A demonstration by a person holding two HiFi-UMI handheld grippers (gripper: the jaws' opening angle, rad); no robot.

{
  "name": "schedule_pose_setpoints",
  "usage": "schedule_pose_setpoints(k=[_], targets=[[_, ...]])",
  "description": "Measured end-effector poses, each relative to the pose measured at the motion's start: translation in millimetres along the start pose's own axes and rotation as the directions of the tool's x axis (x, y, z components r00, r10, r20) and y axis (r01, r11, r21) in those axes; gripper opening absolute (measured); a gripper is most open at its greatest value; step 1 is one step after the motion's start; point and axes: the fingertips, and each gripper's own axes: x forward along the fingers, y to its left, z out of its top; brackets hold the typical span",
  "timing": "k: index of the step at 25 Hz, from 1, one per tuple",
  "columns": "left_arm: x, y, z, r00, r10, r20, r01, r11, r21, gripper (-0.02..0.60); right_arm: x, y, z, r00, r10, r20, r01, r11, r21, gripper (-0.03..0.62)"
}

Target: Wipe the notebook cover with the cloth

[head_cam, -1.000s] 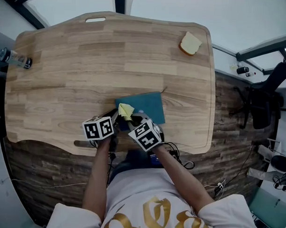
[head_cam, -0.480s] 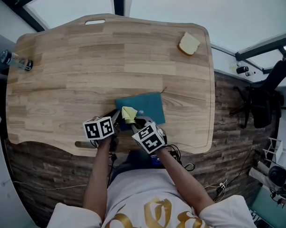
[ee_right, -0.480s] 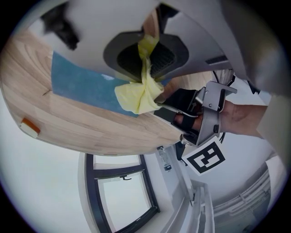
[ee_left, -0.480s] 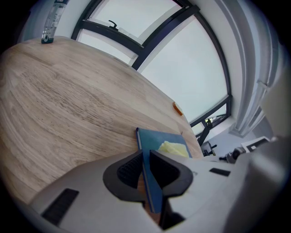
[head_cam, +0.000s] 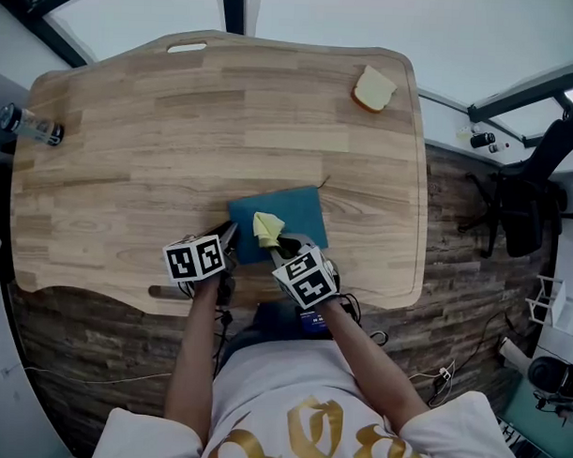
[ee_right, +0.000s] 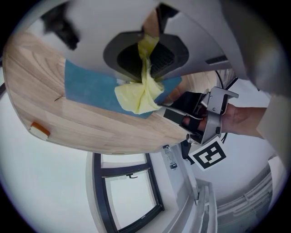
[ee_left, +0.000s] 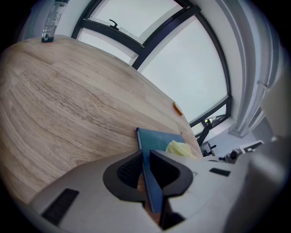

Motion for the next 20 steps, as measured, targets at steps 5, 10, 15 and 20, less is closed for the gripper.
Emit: schedule_pose_setpoints(k=[5, 10, 15, 20], targets=[[0.1, 0.9, 0.2, 1.000, -0.001, 0.001, 0.001, 1.000, 0.000, 0.058, -3.0, -11.3, 1.7, 0.999, -0.028, 0.025, 0.028, 1.000, 0.002, 0.038], [0.2, 0.4, 0.5, 1.000, 0.000, 0.000, 0.000, 1.000, 0.000, 0.057, -8.7, -20.0, -1.0, 0.999, -0.042, 0.019, 0.041, 0.999, 0.027, 0.038], [0.0, 0.8, 0.0, 1.000, 0.001, 0.000, -0.001, 1.000, 0.000, 0.057, -15.1, -36.5, -4.6, 0.996, -0.079, 0.030, 0.078, 0.996, 0.051, 0.038], [0.2, 0.7, 0.2, 1.000, 0.003, 0.003, -0.003, 1.000, 0.004, 0.057, -20.7, -50.9, -7.8, 0.994, -0.106, 0.033, 0.103, 0.992, 0.079, 0.038]])
